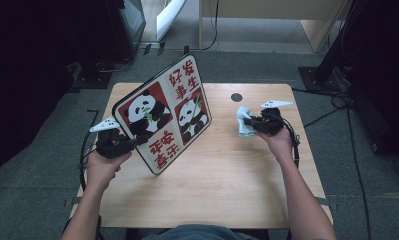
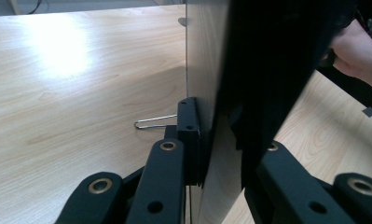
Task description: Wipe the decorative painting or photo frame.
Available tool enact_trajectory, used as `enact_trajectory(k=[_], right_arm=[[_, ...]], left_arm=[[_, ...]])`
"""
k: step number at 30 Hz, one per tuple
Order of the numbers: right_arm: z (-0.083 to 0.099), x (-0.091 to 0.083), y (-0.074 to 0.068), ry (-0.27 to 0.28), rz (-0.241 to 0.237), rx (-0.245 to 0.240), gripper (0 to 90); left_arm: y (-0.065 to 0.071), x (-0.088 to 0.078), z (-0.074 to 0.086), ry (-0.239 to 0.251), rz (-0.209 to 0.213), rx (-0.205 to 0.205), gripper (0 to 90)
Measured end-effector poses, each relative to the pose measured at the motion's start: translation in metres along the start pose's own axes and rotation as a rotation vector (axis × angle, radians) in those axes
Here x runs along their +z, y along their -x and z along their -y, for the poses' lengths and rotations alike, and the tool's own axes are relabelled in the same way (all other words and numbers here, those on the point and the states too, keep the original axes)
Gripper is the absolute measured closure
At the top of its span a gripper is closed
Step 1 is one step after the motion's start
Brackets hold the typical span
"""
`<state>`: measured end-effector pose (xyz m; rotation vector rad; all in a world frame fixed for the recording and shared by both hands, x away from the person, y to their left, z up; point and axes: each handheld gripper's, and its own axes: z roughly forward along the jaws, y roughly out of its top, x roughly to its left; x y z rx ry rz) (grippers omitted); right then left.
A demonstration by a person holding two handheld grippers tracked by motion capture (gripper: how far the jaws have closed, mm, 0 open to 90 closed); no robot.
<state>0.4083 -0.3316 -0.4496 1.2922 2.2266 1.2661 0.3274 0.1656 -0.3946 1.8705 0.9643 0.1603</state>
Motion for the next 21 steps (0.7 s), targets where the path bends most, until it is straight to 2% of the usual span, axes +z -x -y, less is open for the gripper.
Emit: enact_trajectory(k=[4,13,21], right_arm=[[-0.006,-0.007,-0.006,0.019,-0.018,-0.007,78.5],[-0.018,-0.018,-0.021,0.032,-0.046,-0.048,78.4],[-0.042,-0.023,-0.042,0.039,-0.088,-0.071,78.5]], left_arm=[[0.003,-0.001,0.002,-0.001,0.011,-0.009,81.0],[0.012,-0.008,0.008,-0.019,0.048,0.014,80.9],[0.016,-0.013,0.011,-0.029,0.07,0.028,80.9]])
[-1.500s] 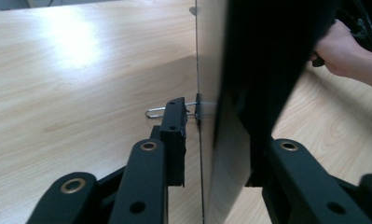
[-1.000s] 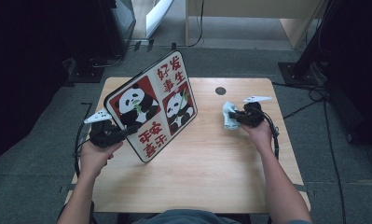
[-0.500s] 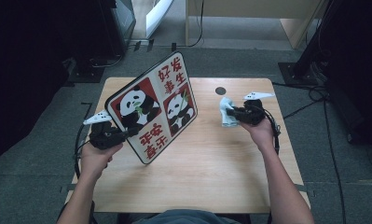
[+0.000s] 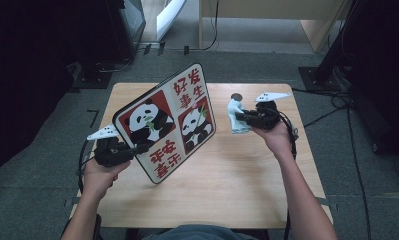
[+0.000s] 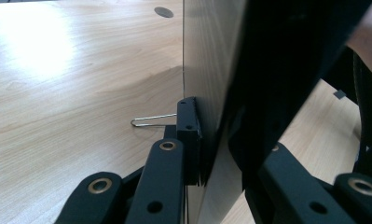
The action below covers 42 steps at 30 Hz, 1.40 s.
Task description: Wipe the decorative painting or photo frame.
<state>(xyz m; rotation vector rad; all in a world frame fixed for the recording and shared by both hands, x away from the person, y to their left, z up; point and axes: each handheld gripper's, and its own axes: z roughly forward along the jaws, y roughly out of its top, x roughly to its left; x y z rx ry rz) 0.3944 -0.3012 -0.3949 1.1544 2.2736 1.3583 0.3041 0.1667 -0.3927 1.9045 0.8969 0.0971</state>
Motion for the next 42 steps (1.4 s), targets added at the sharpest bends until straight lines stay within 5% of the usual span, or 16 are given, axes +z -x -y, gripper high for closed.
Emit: enact_trajectory(k=[14,28,42], right_arm=[[-0.053,0.001,-0.028,0.021,-0.083,-0.083,78.5],[-0.113,-0.003,-0.052,0.072,-0.116,-0.16,78.5],[-0.128,0.016,-0.06,0.092,-0.145,-0.186,78.4]], left_arm=[[0.001,-0.004,0.005,0.002,0.015,0.007,80.6],[-0.002,-0.004,0.006,0.027,0.01,-0.003,79.0],[-0.001,-0.005,0.007,0.023,0.006,-0.002,80.8]])
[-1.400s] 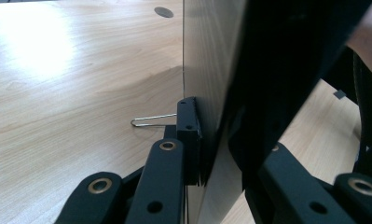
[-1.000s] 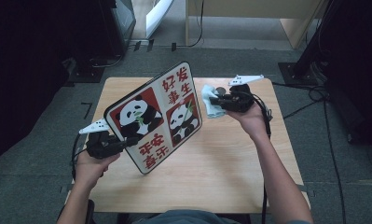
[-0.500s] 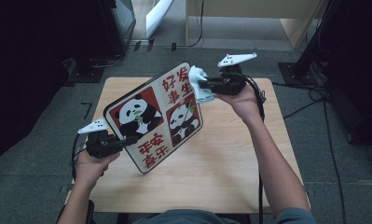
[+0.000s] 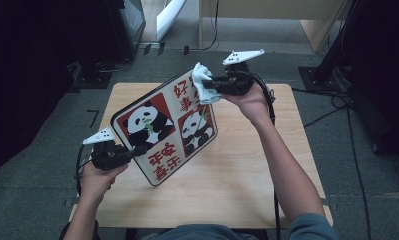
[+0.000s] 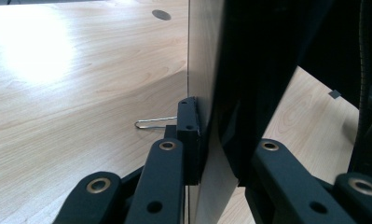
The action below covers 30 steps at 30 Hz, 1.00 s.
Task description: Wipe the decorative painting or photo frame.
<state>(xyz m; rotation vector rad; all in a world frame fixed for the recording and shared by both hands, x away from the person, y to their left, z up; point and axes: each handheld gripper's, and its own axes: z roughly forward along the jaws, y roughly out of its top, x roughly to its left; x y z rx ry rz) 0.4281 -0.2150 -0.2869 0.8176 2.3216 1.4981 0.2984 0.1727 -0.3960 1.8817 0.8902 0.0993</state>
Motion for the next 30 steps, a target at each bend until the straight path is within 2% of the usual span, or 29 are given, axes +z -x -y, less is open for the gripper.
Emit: enact_trajectory(k=[10,13,17,24,26,30], right_arm=[[0.007,0.009,0.005,-0.01,-0.029,0.008,78.3],[0.012,0.012,0.006,0.013,-0.036,0.006,78.3],[0.02,0.015,0.007,0.015,-0.052,0.027,78.3],[0.032,0.015,0.01,0.033,-0.055,0.027,78.3],[0.033,0.016,0.01,0.023,-0.05,0.02,78.3],[0.035,0.017,0.011,0.024,-0.061,0.037,78.3]], left_arm=[[0.001,0.0,-0.001,-0.011,-0.003,0.021,80.9],[0.001,0.0,-0.001,-0.012,-0.002,0.019,80.9],[0.0,0.0,-0.002,-0.014,0.001,0.02,80.9],[-0.001,0.0,-0.002,-0.016,0.004,0.022,80.9],[-0.001,0.0,-0.002,-0.017,0.004,0.022,80.9],[0.0,0.0,-0.002,-0.015,0.003,0.024,80.8]])
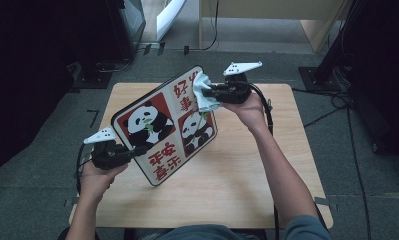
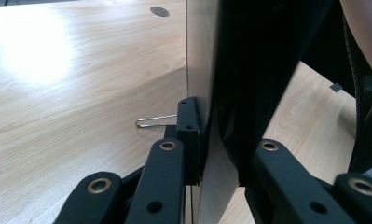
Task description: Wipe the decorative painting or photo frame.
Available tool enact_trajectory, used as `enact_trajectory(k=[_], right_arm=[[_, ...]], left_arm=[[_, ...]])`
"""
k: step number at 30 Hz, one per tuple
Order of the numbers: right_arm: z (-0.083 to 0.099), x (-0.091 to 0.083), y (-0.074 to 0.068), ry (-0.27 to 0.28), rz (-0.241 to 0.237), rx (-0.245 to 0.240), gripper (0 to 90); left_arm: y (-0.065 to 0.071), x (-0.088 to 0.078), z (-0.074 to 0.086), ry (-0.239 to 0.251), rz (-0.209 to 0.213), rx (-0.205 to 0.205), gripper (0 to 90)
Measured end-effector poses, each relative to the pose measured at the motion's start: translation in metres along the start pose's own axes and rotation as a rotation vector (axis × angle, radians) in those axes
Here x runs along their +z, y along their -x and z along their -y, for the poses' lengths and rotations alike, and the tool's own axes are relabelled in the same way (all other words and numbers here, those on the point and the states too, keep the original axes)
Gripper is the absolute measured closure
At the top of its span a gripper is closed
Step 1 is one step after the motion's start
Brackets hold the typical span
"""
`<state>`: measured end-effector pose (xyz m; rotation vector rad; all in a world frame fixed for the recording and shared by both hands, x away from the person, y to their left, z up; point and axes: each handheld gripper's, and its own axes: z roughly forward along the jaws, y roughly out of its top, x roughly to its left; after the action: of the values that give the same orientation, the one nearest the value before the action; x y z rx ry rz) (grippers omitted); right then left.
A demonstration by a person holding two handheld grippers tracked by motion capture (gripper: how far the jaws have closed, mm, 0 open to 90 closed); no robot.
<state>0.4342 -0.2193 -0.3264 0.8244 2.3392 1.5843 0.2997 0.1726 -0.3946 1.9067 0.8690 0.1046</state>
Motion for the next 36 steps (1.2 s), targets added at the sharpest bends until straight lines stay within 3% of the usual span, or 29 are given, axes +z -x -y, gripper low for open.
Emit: enact_trajectory(k=[11,36], right_arm=[[0.011,0.002,0.002,0.006,-0.003,0.022,78.3],[0.038,0.008,0.011,-0.067,-0.013,0.043,78.2]], left_arm=[[0.0,0.0,0.001,0.005,0.001,-0.004,80.6],[0.001,-0.001,0.002,0.003,0.011,-0.008,80.0]])
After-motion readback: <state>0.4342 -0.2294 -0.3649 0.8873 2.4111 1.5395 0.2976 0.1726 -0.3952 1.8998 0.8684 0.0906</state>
